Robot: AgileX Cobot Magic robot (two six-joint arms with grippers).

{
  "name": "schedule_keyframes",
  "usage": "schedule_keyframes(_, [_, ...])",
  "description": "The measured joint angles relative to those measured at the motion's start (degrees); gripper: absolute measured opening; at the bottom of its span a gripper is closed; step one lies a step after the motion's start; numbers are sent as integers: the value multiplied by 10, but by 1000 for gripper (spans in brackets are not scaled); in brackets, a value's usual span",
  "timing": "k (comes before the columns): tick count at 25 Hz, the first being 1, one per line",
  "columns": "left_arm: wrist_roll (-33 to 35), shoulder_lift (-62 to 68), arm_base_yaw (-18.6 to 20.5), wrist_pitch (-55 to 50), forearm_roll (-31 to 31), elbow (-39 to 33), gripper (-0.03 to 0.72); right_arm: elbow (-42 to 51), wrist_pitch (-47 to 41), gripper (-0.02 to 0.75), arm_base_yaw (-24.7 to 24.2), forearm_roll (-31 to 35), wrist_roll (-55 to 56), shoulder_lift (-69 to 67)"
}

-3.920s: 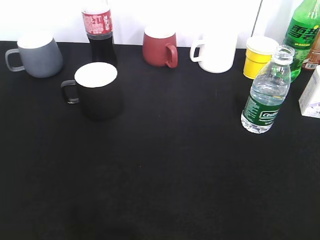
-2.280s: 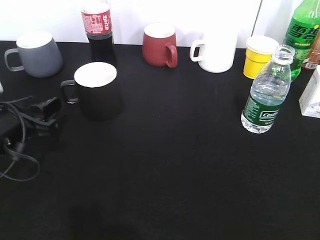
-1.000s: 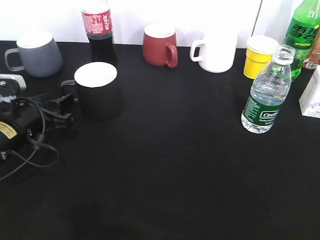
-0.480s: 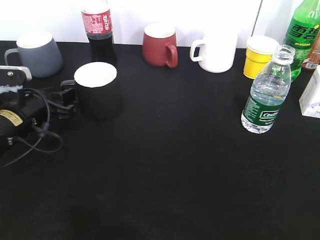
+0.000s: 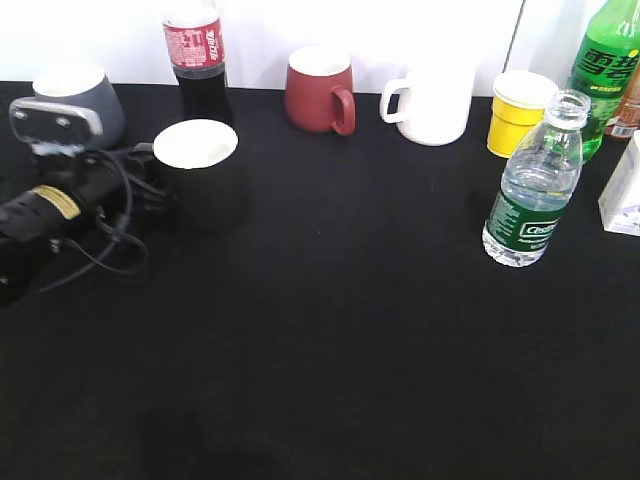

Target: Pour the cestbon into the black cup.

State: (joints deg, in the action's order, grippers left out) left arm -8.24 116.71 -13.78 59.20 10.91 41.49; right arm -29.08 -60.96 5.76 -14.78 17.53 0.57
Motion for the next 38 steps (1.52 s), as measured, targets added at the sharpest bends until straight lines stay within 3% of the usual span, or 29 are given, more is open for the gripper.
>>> schedule_keyframes(1, [-1,4,1,12,13,1,76,0,0,501,0,0,0,0])
schedule_keyframes(2, [-1,6,1,18,20,2,58,0,0,501,0,0,0,0])
schedule_keyframes(5, [-1,-7,1,26,41,-13,58,0,0,501,0,0,0,0])
schedule_keyframes(11, [-2,-194,-14,69,57,-155,53,0,0,501,0,0,0,0])
schedule_keyframes(19, [-16,-303,-35,-14,60,-161,53,-3,15,501,0,14,-9,-2])
schedule_keyframes(23, [-16,-303,-35,-17,61,-161,53,2,334,484,0,65,-62,-159])
schedule_keyframes(27, [-16,-303,-35,-17,62,-161,53,131,691,413,0,92,-102,-355])
schedule_keyframes(30, [-17,-303,-35,-22,62,-161,53,170,809,408,10,89,-84,-512])
schedule_keyframes(35, [-17,-303,-35,-30,62,-161,53,171,886,430,97,82,-62,-683])
schedule_keyframes(38, [-17,-303,-35,-30,62,-161,53,171,948,639,103,89,-54,-750])
